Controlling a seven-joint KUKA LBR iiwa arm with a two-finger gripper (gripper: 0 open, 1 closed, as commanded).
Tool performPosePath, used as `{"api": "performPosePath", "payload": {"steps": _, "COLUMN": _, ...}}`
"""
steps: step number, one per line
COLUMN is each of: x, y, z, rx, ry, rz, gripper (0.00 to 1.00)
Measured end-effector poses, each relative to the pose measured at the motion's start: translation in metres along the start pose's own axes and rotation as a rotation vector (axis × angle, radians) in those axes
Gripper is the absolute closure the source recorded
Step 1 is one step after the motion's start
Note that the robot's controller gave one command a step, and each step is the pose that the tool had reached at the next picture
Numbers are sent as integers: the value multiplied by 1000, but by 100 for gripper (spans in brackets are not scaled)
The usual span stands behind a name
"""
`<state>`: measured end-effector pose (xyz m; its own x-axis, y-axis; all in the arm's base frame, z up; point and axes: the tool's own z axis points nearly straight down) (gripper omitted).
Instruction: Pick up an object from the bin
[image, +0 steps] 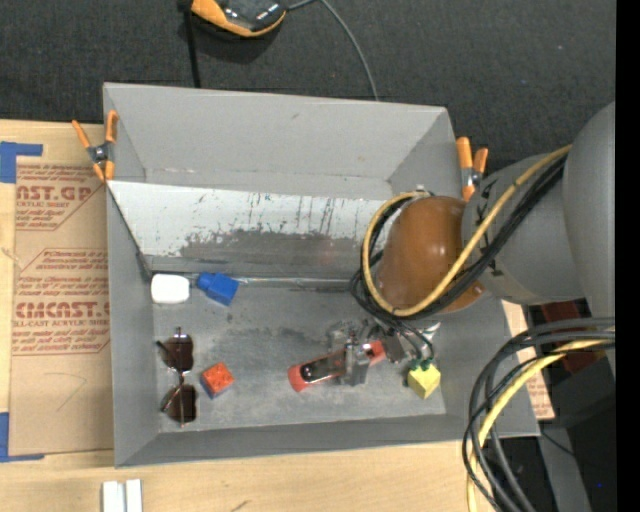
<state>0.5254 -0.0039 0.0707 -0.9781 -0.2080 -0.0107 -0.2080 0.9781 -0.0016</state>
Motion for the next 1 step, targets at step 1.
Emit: {"api": "performPosePath", "payload": {"steps": 1, "x": 4, "y": 4, "z": -23, "rx": -1, "ry": 2, "rz": 3, "gripper": 100}}
